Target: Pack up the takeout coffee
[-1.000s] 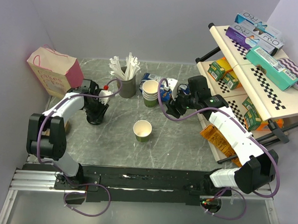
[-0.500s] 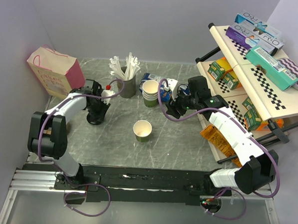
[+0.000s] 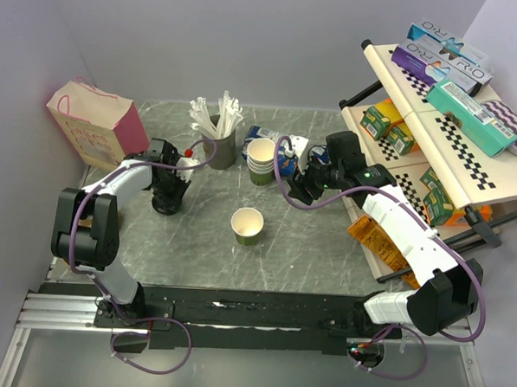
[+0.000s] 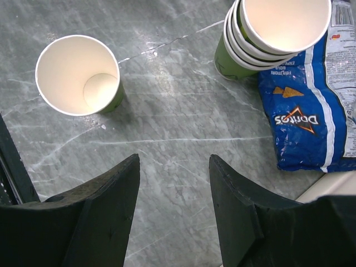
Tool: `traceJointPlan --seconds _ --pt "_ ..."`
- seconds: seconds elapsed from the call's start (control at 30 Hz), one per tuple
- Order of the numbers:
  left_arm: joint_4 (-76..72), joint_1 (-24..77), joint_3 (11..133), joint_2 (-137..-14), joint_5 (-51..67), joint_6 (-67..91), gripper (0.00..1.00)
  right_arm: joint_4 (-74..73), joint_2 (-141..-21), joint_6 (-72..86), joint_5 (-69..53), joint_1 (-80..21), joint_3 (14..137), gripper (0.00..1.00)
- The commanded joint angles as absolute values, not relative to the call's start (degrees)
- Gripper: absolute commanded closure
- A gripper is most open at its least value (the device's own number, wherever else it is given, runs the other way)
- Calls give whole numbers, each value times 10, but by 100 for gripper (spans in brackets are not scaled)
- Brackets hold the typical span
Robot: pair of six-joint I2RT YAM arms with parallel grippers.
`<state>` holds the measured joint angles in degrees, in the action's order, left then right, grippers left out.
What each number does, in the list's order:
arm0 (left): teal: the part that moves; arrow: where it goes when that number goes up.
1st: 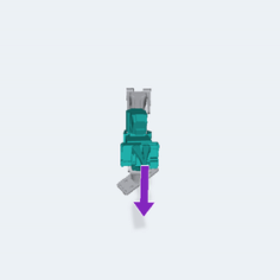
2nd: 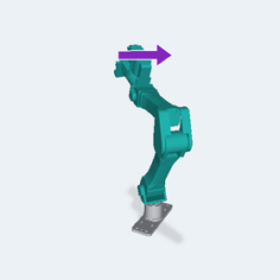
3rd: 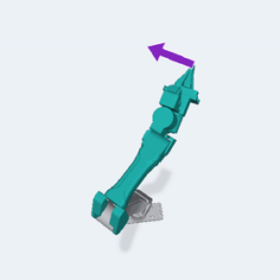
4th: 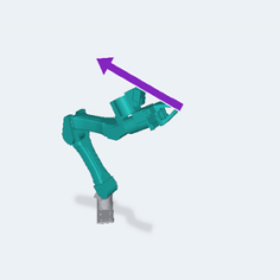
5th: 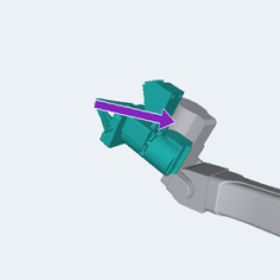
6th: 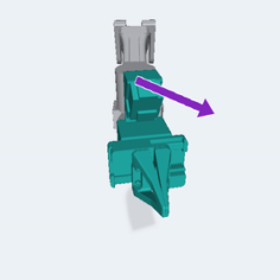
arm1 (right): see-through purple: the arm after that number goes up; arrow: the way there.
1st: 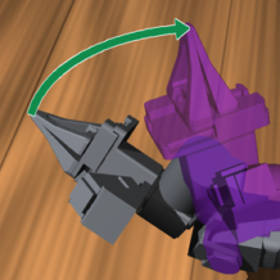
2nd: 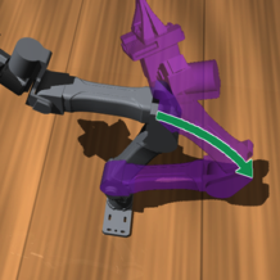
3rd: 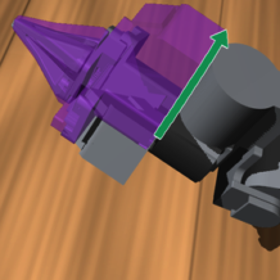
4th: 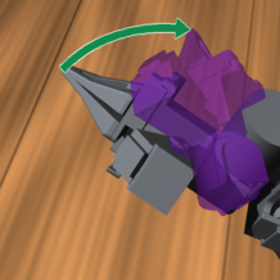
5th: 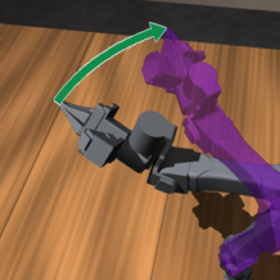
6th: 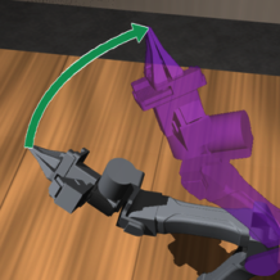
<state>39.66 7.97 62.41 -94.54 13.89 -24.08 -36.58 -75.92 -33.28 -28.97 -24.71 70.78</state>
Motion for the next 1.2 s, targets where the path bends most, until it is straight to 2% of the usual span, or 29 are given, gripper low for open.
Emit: traceJointPlan --seconds 0.0,0.13,0.27,0.67,0.93,1.17 --pt "389 82 643 -950 136 -231 85 -348 -747 -329 -296 -245 710 40" --pt "388 82 648 -951 135 -232 85 -350 -750 -330 -296 -245 713 40" --pt "385 82 649 -951 135 -236 73 -350 -753 -329 -296 -244 715 40" --pt "378 83 650 -960 127 -236 78 -352 -760 -328 -298 -244 720 40" --pt "384 82 658 -948 133 -232 78 -353 -765 -328 -300 -244 722 40" --pt "363 82 660 -943 92 -212 78 -355 -768 -329 -299 -244 725 40"
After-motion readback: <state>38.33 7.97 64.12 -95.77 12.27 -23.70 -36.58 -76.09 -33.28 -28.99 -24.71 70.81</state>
